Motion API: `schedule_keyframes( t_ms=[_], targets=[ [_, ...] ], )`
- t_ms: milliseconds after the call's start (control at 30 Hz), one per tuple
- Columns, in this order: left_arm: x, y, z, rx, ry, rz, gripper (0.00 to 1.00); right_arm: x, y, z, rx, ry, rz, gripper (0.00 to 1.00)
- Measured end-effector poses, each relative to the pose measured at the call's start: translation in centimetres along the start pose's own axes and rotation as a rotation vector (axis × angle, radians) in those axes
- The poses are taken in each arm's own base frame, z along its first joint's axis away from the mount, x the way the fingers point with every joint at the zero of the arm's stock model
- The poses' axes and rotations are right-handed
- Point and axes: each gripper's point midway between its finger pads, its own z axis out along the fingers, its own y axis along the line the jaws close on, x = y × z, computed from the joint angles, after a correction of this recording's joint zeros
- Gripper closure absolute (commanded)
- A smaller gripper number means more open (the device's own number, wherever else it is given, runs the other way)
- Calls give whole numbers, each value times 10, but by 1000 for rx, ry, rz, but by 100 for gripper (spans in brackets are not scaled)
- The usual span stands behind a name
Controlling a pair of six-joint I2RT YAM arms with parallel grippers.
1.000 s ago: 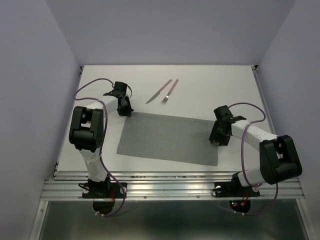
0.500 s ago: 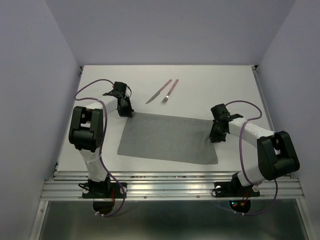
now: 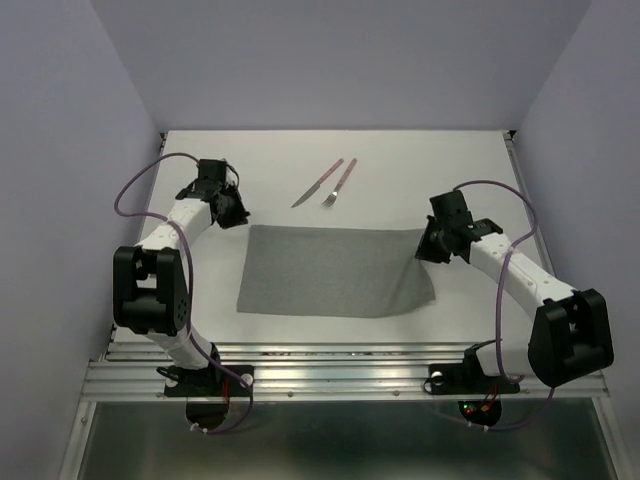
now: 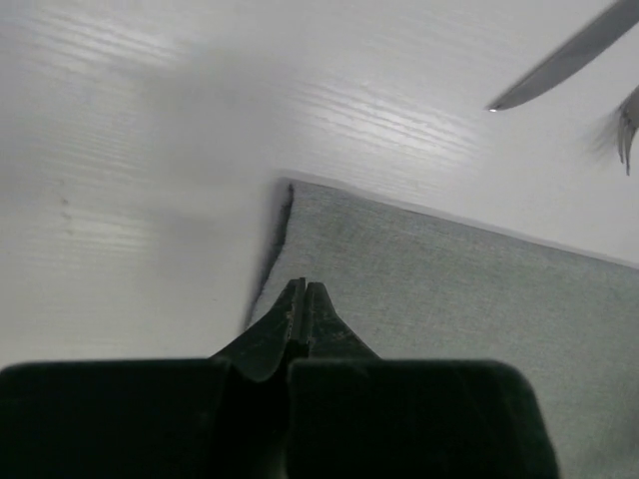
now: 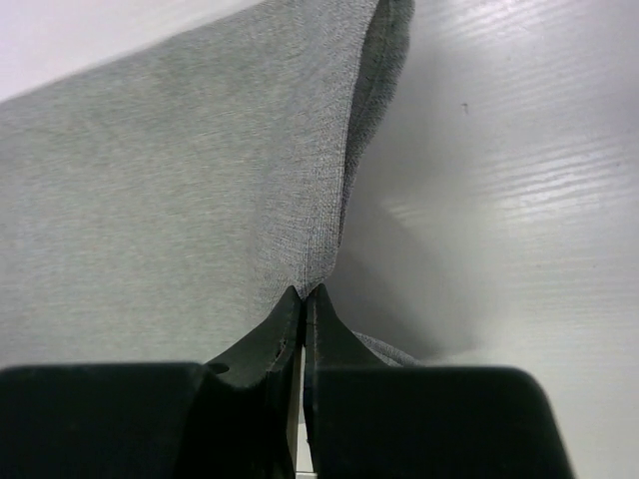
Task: Fold the napkin into a case and place the utensils inside
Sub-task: Pick up the rectangle-folded napkin from the center of the board, then fold the square-folded napkin at the center of the board.
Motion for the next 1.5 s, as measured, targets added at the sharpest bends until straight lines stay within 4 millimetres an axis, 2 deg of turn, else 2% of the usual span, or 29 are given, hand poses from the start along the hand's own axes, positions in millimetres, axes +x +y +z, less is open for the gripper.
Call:
schedule_keyframes(
  t_ms=[100,167,400,633,800,900,1033,1167,1267,1500],
  targets=[
    [6,16,5,-35,16,-38,100,-9,12,-8,-42,-15,1,99],
    [24,33,15,-86,59,-73,100,-13,17,-11,-63,-18,-1,99],
    [72,54,25,-145,161,-136,100,-13,31,-18,-114,-6,-15,99],
    [76,42,31,-72,130,-190,100,-12,68,-34,-204,-12,-87,99],
    [87,13,36,26,121,-192,100,-5,107,-43,-269,-2,-165,99],
    [101,-11,36,90,144,-179,100,7,134,-44,-304,20,-225,99],
    [113,-27,35,138,174,-192,100,25,168,-46,-342,42,-298,99],
    [114,-28,34,140,183,-208,100,49,199,-44,-361,69,-368,99],
    [115,-26,33,130,186,-212,100,70,224,-36,-359,90,-418,99],
    [112,-4,26,6,168,-180,100,106,262,-15,-347,128,-487,99]
  ],
)
